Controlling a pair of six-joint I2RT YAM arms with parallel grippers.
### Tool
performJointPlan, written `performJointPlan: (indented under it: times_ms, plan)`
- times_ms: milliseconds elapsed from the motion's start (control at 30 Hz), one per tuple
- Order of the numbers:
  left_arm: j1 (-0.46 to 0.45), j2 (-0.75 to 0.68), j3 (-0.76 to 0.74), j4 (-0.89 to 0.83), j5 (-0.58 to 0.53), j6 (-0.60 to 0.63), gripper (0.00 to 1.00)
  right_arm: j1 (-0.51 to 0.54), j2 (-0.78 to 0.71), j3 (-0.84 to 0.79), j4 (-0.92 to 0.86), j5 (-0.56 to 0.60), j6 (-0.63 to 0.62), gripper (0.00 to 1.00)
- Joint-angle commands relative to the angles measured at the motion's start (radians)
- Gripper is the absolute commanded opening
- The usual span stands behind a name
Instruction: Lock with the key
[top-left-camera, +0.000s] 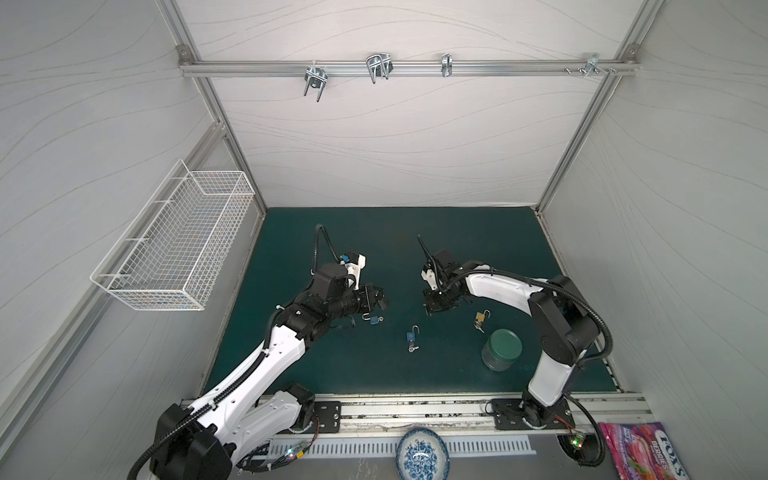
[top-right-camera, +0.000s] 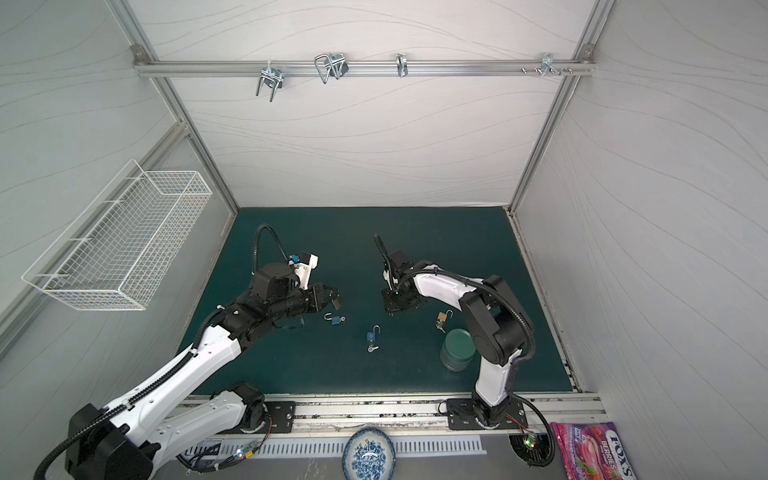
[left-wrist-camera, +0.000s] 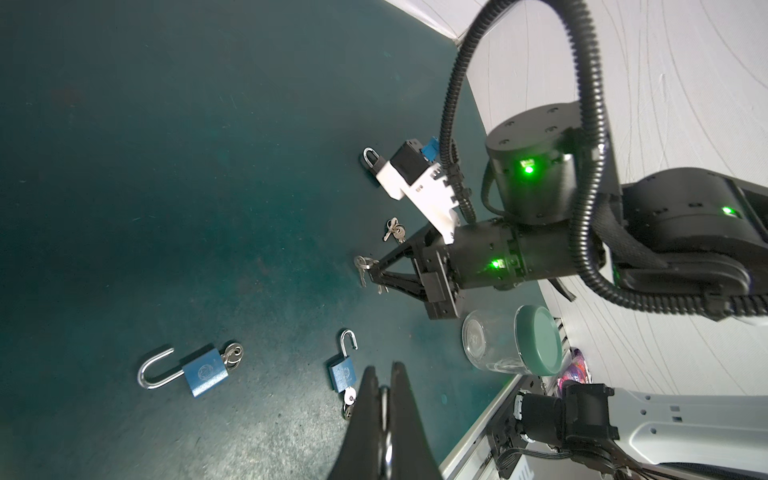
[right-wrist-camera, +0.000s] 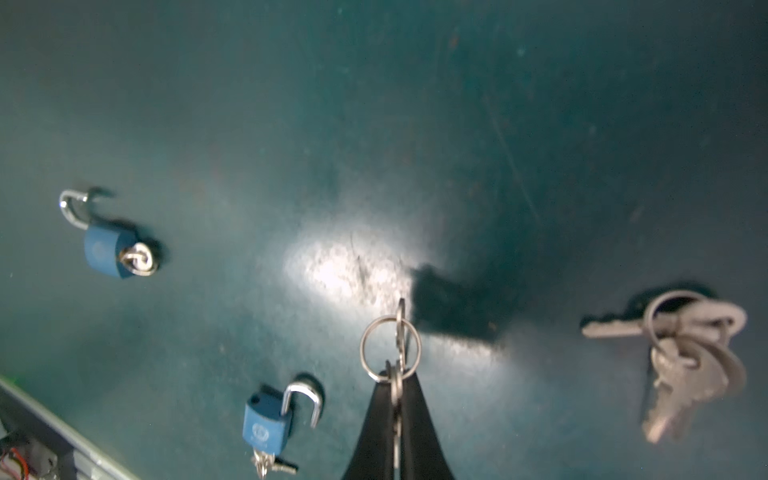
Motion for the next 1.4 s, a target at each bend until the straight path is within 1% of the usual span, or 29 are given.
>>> performJointPlan:
  times_ms: [0,67,167,233,333,400,467,533,600,633,667,700,767,833,900,967,1000,1067,1100,1133,1200,1300,1367]
  plan:
    - [-0.007,-0.030,0.021,0.021,-0.011,-0.014,0.00,-0.007,0.030,0.025,-0.023,0.027,0.020,0.00]
    - [-0.007,-0.044,0.014,0.019,-0.015,-0.017,0.00,-0.006,0.039,0.029,-0.023,0.035,0.020,0.02]
    - [-0.008,-0.058,-0.002,0.018,-0.030,-0.026,0.00,-0.008,0.048,0.035,-0.031,0.057,0.028,0.12]
    - [-0.007,-0.057,-0.008,0.016,-0.037,-0.055,0.00,-0.011,0.032,0.048,-0.045,0.063,0.035,0.20]
    - [-0.006,-0.048,-0.002,0.012,-0.042,-0.092,0.00,-0.013,-0.039,0.062,-0.071,0.097,0.033,0.41]
    - [-0.005,-0.049,0.007,0.013,-0.037,-0.115,0.00,-0.014,-0.113,0.066,-0.097,0.134,0.031,0.55]
    - [-0.005,-0.056,0.010,0.034,-0.028,-0.136,0.00,-0.010,-0.208,0.038,-0.094,0.187,0.031,0.60]
    - [-0.003,-0.057,0.016,0.060,-0.007,-0.151,0.00,0.000,-0.329,-0.018,-0.046,0.224,0.021,0.66]
    - [-0.003,-0.053,0.027,0.085,0.016,-0.173,0.00,0.007,-0.463,-0.090,0.048,0.214,-0.017,0.85]
    - [-0.004,-0.051,0.030,0.101,0.030,-0.184,0.00,0.007,-0.511,-0.118,0.093,0.188,-0.034,0.90]
    - [-0.003,-0.048,0.034,0.124,0.048,-0.199,0.00,0.009,-0.573,-0.141,0.134,0.159,-0.061,0.98]
    - [-0.005,-0.044,0.038,0.150,0.070,-0.219,0.00,0.011,-0.622,-0.161,0.176,0.124,-0.096,0.99]
    - [-0.005,-0.037,0.054,0.182,0.100,-0.245,0.00,0.025,-0.709,-0.215,0.285,0.108,-0.161,0.99]
    - [-0.006,-0.032,0.064,0.221,0.128,-0.267,0.00,0.021,-0.793,-0.250,0.351,0.110,-0.154,0.99]
    - [-0.007,-0.030,0.069,0.261,0.136,-0.289,0.00,0.014,-0.864,-0.265,0.367,0.037,-0.211,0.99]
    - [-0.010,-0.024,0.080,0.287,0.138,-0.308,0.00,0.014,-0.917,-0.271,0.388,-0.013,-0.220,0.99]
    - [-0.016,-0.020,0.091,0.297,0.137,-0.316,0.00,0.016,-0.936,-0.271,0.404,-0.060,-0.232,0.96]
    - [-0.032,-0.013,0.112,0.304,0.125,-0.320,0.00,0.033,-0.938,-0.247,0.396,-0.088,-0.227,0.91]
    - [-0.046,-0.011,0.125,0.301,0.112,-0.314,0.00,0.051,-0.928,-0.221,0.365,-0.080,-0.229,0.90]
    - [-0.061,-0.011,0.139,0.288,0.092,-0.303,0.00,0.077,-0.912,-0.189,0.321,-0.047,-0.227,0.89]
    - [-0.111,-0.016,0.172,0.235,0.012,-0.248,0.00,0.127,-0.880,-0.137,0.258,0.017,-0.230,0.87]
    - [-0.182,-0.005,0.228,0.153,-0.094,-0.181,0.00,0.223,-0.843,-0.106,0.239,0.108,-0.275,0.86]
    - [-0.203,0.008,0.243,0.148,-0.113,-0.177,0.00,0.261,-0.814,-0.082,0.213,0.155,-0.291,0.85]
